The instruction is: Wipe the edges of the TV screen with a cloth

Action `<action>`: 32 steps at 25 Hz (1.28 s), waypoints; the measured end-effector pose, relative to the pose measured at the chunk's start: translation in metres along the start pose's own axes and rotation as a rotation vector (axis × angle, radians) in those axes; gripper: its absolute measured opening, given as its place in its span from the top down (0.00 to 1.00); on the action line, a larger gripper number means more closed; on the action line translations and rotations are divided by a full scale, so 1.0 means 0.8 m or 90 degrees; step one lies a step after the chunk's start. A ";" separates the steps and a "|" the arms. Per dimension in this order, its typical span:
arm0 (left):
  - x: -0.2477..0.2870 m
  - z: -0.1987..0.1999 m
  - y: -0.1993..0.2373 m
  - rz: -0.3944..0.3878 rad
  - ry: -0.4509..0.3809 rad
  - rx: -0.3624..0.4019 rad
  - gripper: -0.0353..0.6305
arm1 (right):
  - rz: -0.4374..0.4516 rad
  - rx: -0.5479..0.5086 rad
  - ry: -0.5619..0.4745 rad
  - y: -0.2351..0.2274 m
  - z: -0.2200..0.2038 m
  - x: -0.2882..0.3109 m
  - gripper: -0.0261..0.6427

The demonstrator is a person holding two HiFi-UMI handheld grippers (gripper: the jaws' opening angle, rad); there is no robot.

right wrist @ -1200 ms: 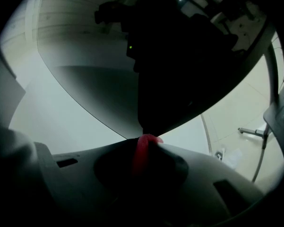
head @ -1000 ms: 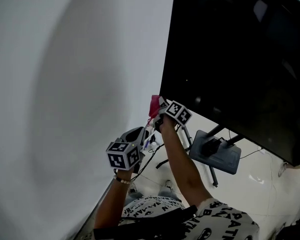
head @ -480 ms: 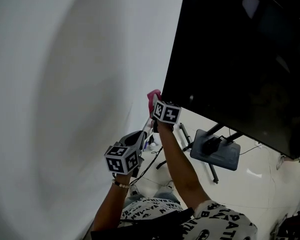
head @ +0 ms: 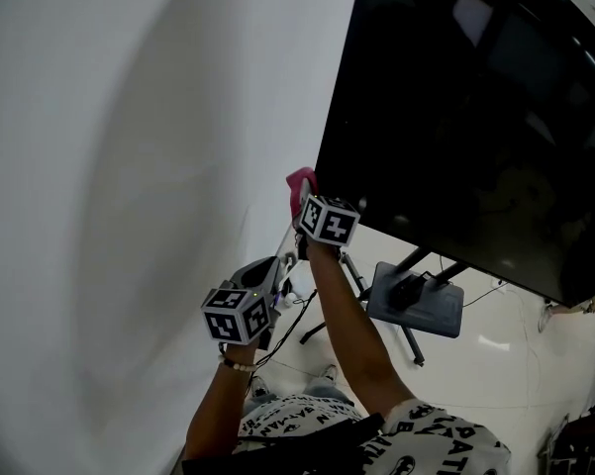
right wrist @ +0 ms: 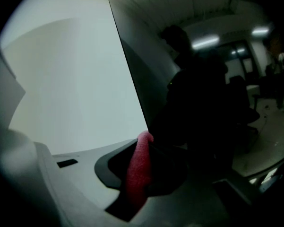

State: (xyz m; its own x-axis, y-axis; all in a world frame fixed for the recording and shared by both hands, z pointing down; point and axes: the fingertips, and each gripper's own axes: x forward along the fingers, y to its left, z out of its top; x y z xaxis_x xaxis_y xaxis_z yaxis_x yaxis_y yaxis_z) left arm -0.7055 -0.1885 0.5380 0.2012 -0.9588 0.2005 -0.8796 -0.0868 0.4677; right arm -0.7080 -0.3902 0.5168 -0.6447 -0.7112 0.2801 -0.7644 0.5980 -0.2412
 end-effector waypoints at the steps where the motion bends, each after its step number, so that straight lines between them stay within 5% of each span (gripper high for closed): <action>1: 0.000 0.010 0.000 0.004 -0.006 0.008 0.95 | 0.003 -0.008 -0.010 0.004 0.014 -0.003 0.86; 9: 0.013 0.116 -0.018 0.059 -0.071 0.141 0.95 | -0.006 -0.049 -0.054 0.024 0.091 -0.020 0.86; 21: 0.022 0.206 -0.060 0.028 -0.138 0.169 0.95 | -0.005 -0.145 -0.171 0.072 0.255 -0.068 0.86; 32: 0.027 0.339 -0.115 0.023 -0.229 0.231 0.95 | -0.022 -0.187 -0.215 0.098 0.362 -0.100 0.86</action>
State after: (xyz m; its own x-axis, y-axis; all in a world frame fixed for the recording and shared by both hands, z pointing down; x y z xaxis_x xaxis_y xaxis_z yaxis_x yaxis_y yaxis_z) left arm -0.7368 -0.2746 0.2660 0.0629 -0.9898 -0.1276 -0.9891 -0.0789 0.1245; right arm -0.7153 -0.3939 0.2061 -0.6189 -0.7840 -0.0475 -0.7854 0.6170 0.0502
